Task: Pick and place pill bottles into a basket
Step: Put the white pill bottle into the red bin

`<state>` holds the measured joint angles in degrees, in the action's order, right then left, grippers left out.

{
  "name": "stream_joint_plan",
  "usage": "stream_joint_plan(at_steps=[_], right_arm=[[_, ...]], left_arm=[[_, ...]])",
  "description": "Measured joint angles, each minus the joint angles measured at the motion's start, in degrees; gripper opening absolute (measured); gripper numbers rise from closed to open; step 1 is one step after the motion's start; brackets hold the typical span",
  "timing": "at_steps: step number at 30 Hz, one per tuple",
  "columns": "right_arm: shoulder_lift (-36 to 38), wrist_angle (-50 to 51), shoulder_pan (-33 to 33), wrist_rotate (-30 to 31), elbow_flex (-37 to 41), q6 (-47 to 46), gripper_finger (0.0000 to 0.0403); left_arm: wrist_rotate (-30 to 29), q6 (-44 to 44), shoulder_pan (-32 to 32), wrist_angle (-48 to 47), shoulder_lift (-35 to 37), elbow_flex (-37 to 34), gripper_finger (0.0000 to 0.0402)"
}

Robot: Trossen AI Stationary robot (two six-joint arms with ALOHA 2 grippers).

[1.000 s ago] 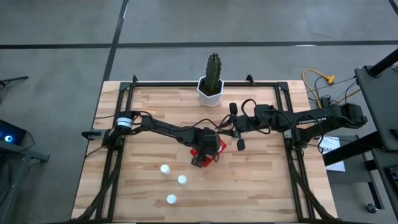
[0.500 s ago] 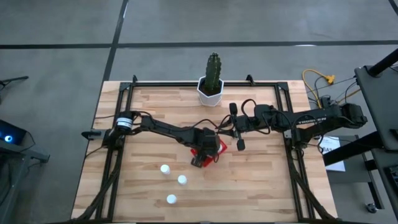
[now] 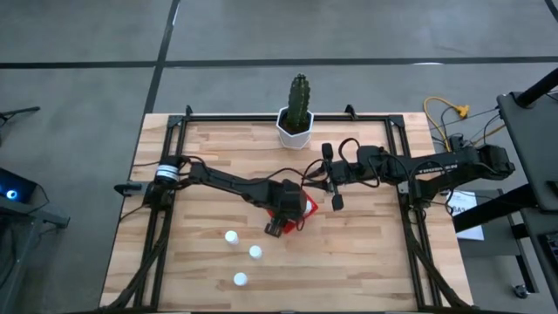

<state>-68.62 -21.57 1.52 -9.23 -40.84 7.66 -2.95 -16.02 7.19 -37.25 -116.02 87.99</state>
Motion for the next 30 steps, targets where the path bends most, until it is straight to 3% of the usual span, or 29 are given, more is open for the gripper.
stream_joint_plan(at_steps=[16, 30], right_arm=[[0.0, 0.2, -0.2, -0.2, 0.0, -0.5, 0.0063], [-0.9, 1.7, -0.8, 0.7, 0.0, -4.7, 0.0074]], left_arm=[[-6.6, 6.0, 1.3, -0.8, 9.9, -0.3, 0.0160], [-10.5, 8.3, 1.2, -6.4, 11.3, -0.4, 0.0160]])
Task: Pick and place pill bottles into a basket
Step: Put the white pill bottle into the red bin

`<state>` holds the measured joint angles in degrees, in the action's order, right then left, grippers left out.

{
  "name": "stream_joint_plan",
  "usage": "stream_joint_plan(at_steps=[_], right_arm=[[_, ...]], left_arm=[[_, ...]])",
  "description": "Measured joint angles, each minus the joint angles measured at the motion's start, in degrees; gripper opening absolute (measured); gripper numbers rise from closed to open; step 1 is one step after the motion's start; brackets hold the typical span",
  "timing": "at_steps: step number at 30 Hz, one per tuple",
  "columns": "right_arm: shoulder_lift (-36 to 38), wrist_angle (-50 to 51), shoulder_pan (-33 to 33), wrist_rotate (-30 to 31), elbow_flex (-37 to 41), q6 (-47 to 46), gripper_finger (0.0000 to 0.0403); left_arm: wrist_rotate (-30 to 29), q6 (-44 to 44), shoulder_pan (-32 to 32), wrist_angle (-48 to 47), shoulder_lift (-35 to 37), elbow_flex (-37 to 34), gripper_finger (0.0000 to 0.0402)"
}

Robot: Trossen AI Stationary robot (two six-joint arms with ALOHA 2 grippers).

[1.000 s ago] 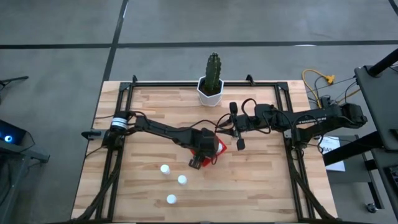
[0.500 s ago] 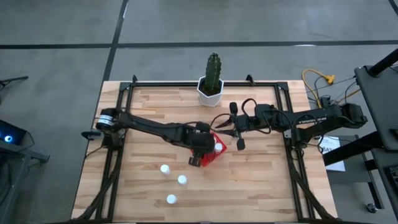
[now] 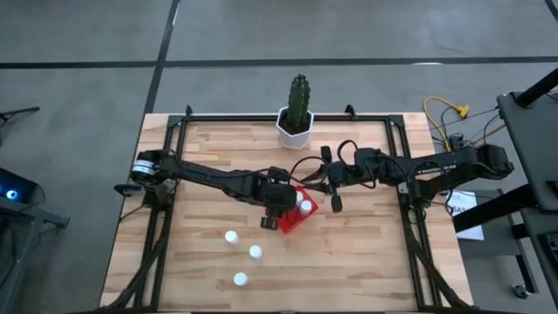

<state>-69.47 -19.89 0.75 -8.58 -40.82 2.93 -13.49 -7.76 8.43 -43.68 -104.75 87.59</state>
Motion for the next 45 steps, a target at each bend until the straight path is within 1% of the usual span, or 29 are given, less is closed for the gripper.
stream_joint_plan(at_steps=[3, 7, 13, 19, 23, 28, 33, 35, 38, 42, 45], right_arm=[[0.0, 0.0, 0.0, 0.0, 0.0, -0.3, 0.0096], [0.0, 0.0, 0.0, 0.0, 0.0, -0.9, 0.0136], [0.0, 1.0, 0.0, 0.0, 0.0, -0.9, 0.0196], [-0.2, 1.9, -0.2, 0.0, 0.0, 1.1, 0.0237], [-1.4, 1.1, -0.6, 1.4, 0.0, 4.0, 0.0252], [-5.3, -2.1, -1.0, 2.6, -0.3, 7.1, 0.0265], [-9.8, -1.3, -1.7, 2.8, -3.9, 10.5, 0.0275], [-11.6, -0.9, -2.0, 2.8, -5.5, 11.8, 0.0278], [-14.2, 1.9, -2.1, 4.1, -8.4, 12.6, 0.0282], [-17.9, 9.8, -2.4, 9.9, -13.4, 13.8, 0.0282], [-20.2, 14.2, -2.4, 10.7, -17.1, 13.6, 0.0279]], left_arm=[[-1.8, 0.1, 0.0, -1.7, 0.0, 0.0, 0.0160], [-2.0, 0.4, 0.0, -3.0, 0.7, -0.1, 0.0160], [-3.5, 1.5, 0.0, -3.7, 3.6, -0.3, 0.0160], [-4.0, 1.5, -0.2, -2.8, 5.9, -0.6, 0.0160], [-5.5, 1.6, -0.2, -2.0, 6.4, -0.5, 0.0160], [-6.3, 1.4, -0.2, 0.9, 6.6, -0.4, 0.0160], [-11.0, 0.9, -0.2, 1.2, 6.6, -0.4, 0.0160], [-11.5, 0.9, -0.2, 1.1, 6.6, -0.4, 0.0160], [-11.6, 0.9, -0.2, 1.1, 6.6, -0.3, 0.0160], [-11.9, 1.0, -0.3, 0.0, 6.6, 0.0, 0.0160], [-11.9, 1.3, -0.3, -1.5, 6.6, 0.0, 0.0160]])
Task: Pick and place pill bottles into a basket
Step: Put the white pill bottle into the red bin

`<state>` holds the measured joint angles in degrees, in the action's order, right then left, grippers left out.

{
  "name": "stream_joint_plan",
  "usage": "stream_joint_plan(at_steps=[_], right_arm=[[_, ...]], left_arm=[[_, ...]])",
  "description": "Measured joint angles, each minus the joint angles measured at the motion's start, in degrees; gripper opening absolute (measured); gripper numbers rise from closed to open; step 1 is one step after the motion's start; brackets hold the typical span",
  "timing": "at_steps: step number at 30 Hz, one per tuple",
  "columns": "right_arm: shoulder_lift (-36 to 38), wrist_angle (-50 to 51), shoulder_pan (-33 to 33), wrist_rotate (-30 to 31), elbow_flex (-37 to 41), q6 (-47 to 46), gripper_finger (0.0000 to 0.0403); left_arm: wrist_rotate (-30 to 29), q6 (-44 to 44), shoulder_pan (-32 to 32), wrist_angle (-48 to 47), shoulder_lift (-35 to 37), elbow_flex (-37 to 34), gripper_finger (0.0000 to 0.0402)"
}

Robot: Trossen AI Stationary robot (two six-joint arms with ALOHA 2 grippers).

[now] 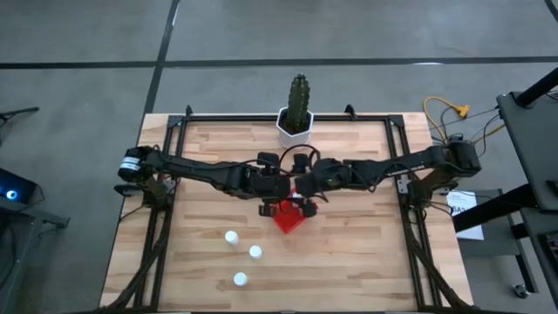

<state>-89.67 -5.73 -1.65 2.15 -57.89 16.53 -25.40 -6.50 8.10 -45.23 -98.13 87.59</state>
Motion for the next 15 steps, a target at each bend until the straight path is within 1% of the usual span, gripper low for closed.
stream_joint_plan(at_steps=[6, 15], right_arm=[[-1.4, 6.8, -0.5, 0.6, -4.8, -0.9, 0.0272], [0.4, 5.6, -0.8, 1.1, -3.5, -0.3, 0.0269]], left_arm=[[-0.4, 0.6, 0.1, -2.3, 0.0, 0.1, 0.0160], [-0.2, 1.7, 0.9, -2.9, 2.7, 0.2, 0.0160]])
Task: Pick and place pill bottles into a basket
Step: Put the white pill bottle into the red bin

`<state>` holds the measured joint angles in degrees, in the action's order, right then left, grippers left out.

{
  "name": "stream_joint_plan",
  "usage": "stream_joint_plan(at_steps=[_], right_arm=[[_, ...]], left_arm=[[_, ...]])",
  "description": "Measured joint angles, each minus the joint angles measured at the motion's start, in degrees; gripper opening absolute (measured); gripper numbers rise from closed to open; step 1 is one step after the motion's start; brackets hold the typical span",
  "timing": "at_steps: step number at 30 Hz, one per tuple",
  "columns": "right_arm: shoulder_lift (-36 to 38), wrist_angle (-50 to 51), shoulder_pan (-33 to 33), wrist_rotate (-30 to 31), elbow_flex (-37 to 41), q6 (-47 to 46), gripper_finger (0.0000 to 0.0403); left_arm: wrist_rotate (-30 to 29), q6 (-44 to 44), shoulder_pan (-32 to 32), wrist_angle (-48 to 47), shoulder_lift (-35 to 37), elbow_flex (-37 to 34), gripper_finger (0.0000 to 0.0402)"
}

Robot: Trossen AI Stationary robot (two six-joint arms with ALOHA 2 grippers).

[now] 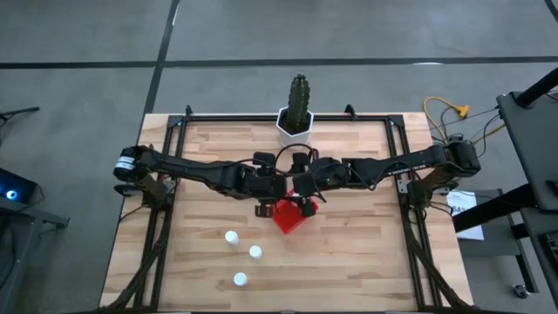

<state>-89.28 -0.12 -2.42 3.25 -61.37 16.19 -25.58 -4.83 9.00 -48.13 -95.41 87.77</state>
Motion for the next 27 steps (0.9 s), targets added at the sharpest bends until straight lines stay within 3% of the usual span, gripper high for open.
stream_joint_plan(at_steps=[17, 27], right_arm=[[0.1, -2.7, 0.0, 0.1, 1.6, 1.5, 0.0258], [0.0, -9.5, 0.1, 0.0, 4.5, 3.1, 0.0257]], left_arm=[[-0.6, 0.2, 1.5, 0.5, 1.2, -0.2, 0.0160], [-0.6, 0.2, 1.5, 0.1, 1.2, -0.3, 0.0160]])
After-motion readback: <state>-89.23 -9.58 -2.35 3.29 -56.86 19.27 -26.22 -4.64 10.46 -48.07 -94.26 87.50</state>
